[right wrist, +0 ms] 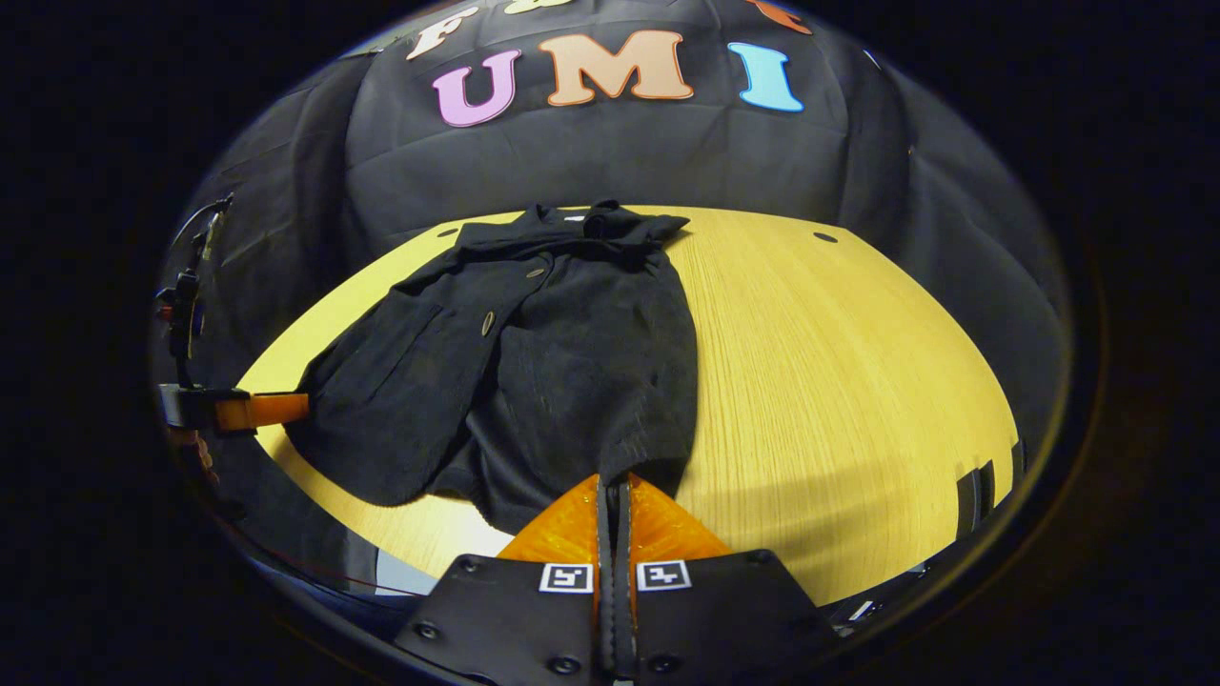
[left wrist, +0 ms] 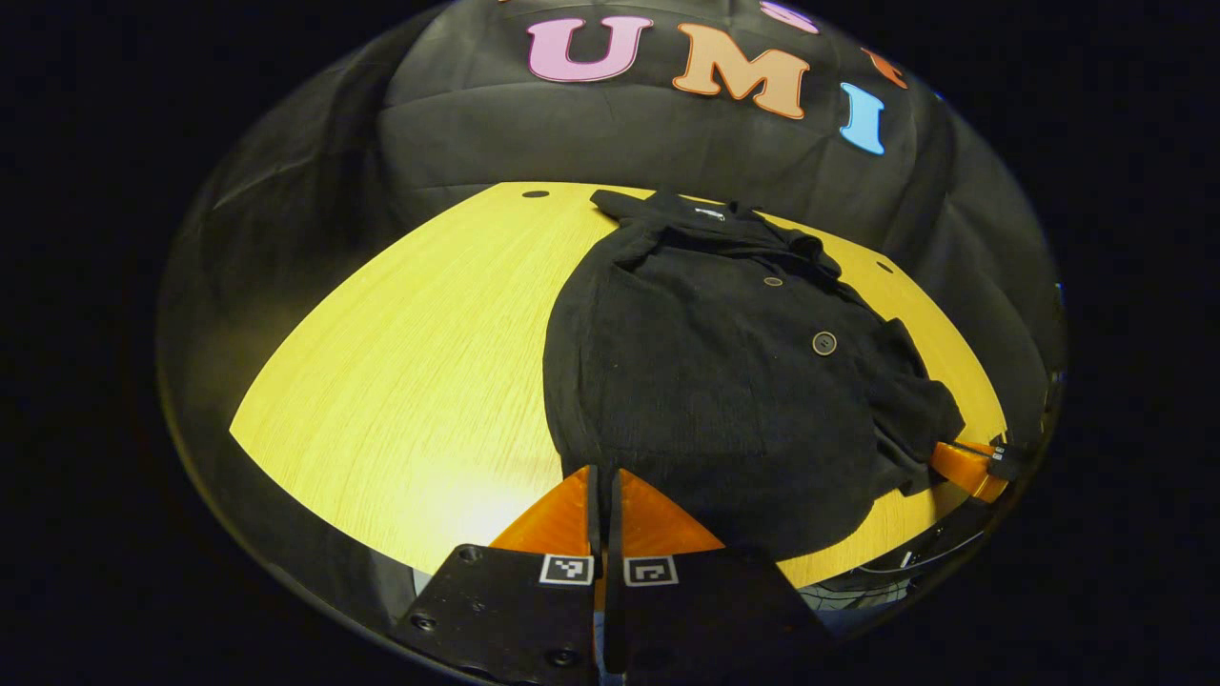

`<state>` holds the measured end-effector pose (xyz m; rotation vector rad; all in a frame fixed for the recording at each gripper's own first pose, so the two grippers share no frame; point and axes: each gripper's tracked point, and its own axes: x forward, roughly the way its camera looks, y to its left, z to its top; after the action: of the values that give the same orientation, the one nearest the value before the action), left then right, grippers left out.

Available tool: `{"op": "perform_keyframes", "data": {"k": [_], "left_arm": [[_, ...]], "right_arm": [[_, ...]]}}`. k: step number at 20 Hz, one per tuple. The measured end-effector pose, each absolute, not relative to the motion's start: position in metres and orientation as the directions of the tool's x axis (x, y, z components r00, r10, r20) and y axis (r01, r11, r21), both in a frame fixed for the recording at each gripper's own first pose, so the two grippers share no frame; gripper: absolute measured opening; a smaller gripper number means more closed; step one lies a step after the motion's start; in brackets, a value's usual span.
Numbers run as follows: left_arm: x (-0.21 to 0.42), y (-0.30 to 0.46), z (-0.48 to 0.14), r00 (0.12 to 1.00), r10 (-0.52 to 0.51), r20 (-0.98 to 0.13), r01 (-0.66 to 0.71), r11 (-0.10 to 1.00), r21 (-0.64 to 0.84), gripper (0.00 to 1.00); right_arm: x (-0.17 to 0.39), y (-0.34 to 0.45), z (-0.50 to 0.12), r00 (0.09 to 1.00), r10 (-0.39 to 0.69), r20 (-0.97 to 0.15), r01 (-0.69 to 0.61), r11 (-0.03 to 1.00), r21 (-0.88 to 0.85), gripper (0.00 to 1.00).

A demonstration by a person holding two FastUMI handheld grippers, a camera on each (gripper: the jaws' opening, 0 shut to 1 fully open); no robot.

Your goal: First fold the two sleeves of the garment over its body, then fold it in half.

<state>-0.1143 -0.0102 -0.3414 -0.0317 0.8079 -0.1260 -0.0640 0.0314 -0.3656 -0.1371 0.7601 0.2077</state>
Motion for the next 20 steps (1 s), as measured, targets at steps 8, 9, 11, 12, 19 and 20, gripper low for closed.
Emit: {"op": "perform_keyframes", "data": {"k": [8, 9, 11, 12, 19, 20], "left_arm": [[-0.078, -0.015, -0.312, 0.728, -0.146, -0.67, 0.086, 0.989, -0.122, 0.0], [-0.069, -0.018, -0.306, 0.74, -0.156, -0.655, 0.089, 0.987, -0.135, 0.0], [-0.05, -0.024, -0.291, 0.764, -0.172, -0.622, 0.1, 0.984, -0.148, 0.0], [-0.039, -0.027, -0.285, 0.773, -0.18, -0.609, 0.109, 0.982, -0.151, 0.0], [0.042, -0.046, -0.238, 0.848, -0.207, -0.488, 0.144, 0.976, -0.163, 0.0], [0.055, -0.048, -0.231, 0.859, -0.206, -0.469, 0.145, 0.976, -0.163, 0.0]], "right_arm": [[-0.029, 0.036, -0.322, 0.774, 0.148, -0.616, -0.244, 0.967, -0.074, 0.02], [-0.021, 0.037, -0.316, 0.783, 0.15, -0.604, -0.248, 0.965, -0.082, 0.02], [-0.006, 0.042, -0.305, 0.797, 0.158, -0.582, -0.266, 0.958, -0.104, 0.02], [0.003, 0.044, -0.299, 0.805, 0.163, -0.571, -0.275, 0.954, -0.115, 0.02], [0.082, 0.061, -0.243, 0.864, 0.201, -0.462, -0.315, 0.931, -0.186, 0.02], [0.096, 0.064, -0.235, 0.87, 0.205, -0.449, -0.32, 0.927, -0.196, 0.02]]}}
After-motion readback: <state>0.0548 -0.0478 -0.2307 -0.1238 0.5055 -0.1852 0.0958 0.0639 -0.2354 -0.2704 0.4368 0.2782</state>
